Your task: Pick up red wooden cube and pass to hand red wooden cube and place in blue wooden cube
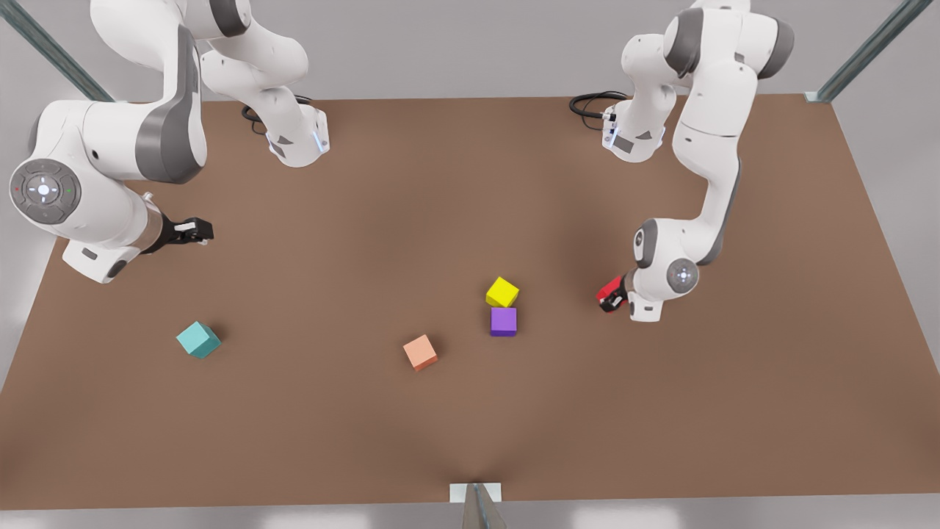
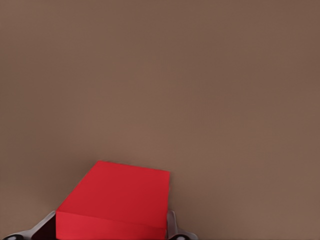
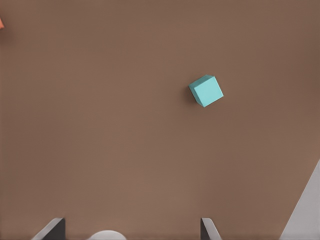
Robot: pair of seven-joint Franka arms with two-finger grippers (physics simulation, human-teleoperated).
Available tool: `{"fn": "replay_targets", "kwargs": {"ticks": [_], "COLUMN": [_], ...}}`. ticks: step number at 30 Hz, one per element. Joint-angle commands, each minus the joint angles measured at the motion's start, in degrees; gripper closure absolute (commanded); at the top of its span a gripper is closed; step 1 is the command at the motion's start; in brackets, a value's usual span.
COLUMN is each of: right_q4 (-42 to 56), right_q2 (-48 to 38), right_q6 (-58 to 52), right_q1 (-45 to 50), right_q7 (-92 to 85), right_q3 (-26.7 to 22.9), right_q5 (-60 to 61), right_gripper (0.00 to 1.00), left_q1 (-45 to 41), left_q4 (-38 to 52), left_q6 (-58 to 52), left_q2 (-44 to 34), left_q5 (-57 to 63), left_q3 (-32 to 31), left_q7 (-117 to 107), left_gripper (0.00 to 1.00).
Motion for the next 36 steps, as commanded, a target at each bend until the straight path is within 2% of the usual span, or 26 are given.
{"fn": "replay_targets", "kwargs": {"ticks": [1,2,4,7,9,10,11,12,13,15,16,17,18,19,20,22,23,25,29,33,36], "right_q4": [-0.08,-0.08,-0.08,-0.08,-0.17,-0.17,-0.17,-0.17,-0.08,0.44,1.76,1.85,0.88,0.88,0.71,-0.08,0.27,3.25,5.81,4.84,4.23], "right_q2": [-0.01,0.07,0.07,0.16,0.51,0.6,0.6,0.69,0.69,1.92,4.2,5.52,7.8,11.76,14.83,27.21,30.38,35.31,35.85,37.51,38.66], "right_q6": [-0.07,-0.16,-0.16,-0.07,-0.07,-0.07,-0.16,-0.07,-0.07,0.11,0.63,0.72,0.81,0.81,0.02,-2.08,-2.18,-0.43,10.3,14.17,16.1], "right_q1": [0.01,0.01,0.09,0.09,0.09,0.01,0.18,0.71,1.06,4.39,6.85,6.95,5.11,1.5,0.62,-2.63,-2.63,-2.46,-0.43,0.27,0.71], "right_q7": [-0.5,-0.41,-0.41,-0.41,-0.5,-0.5,-0.5,-0.5,-0.41,-0.32,-0.5,-1.81,-7.51,-17.62,-24.04,-50.19,-58.64,-78.34,-106.48,-129.42,-139.63], "right_q3": [-0.03,0.05,-0.03,0.05,0.05,0.05,0.14,0.14,0.14,0.58,1.02,1.02,1.02,0.93,0.93,0.93,1.02,1.11,1.2,1.11,1.11], "right_q5": [0.02,0.02,0.02,0.02,0.02,0.28,0.28,0.11,0.37,3.88,5.99,10.37,18.63,28.22,36.91,59.58,64.33,69.27,74.55,83.69,90.72], "right_gripper": [0.0,0.0,0.0,0.0,0.0,0.0,0.0,0.0,0.0,0.0,0.0,0.0,0.0,0.0,0.0,0.0,0.0,0.0,0.0,0.0,0.0], "left_q1": [-0.01,0.08,0.08,0.69,1.04,1.04,1.04,1.04,1.04,1.04,0.95,1.22,1.92,2.54,2.89,2.54,2.19,2.19,2.19,2.19,2.36], "left_q4": [0.11,0.11,0.29,2.39,12.83,21.54,28.75,39.55,48.09,55.04,55.13,55.3,55.39,55.48,55.48,55.66,55.74,55.66,55.66,55.66,55.66], "left_q6": [0.52,0.52,0.52,-0.01,-12.72,-24.26,-30.15,-36.56,-39.21,-37.46,-30.62,-28.93,-28.05,-26.38,-24.19,-16.99,-16.19,-16.1,-15.13,-15.13,-15.13], "left_q2": [0.16,0.16,0.07,-0.63,0.42,1.3,3.49,8.5,13.25,18.52,20.1,21.07,22.83,24.94,25.82,29.07,29.68,30.3,31.1,31.62,32.06], "left_q5": [0.06,-0.03,0.15,0.24,0.68,0.41,0.24,-0.99,-4.94,-10.74,-12.51,-13.73,-22.77,-29.37,-31.58,-34.03,-34.22,-34.22,-37.29,-40.98,-42.04], "left_q3": [0.0,0.0,-0.09,-1.32,-3.34,-5.97,-9.84,-15.55,-19.42,-26.36,-28.56,-29.96,-29.97,-29.97,-29.97,-30.32,-31.37,-31.73,-31.91,-31.91,-31.91], "left_q7": [-7.16,-7.25,-7.16,-6.81,-6.28,-4.44,-3.91,-1.97,-1.89,2.86,3.73,8.55,17.6,29.21,36.15,52.68,55.67,61.57,65.35,67.02,68.16], "left_gripper": [0.0,0.19,0.33,0.34,0.33,0.34,0.34,0.33,0.33,0.33,0.33,0.33,0.33,0.33,0.34,0.34,0.34,0.32,0.34,0.34,0.34]}}
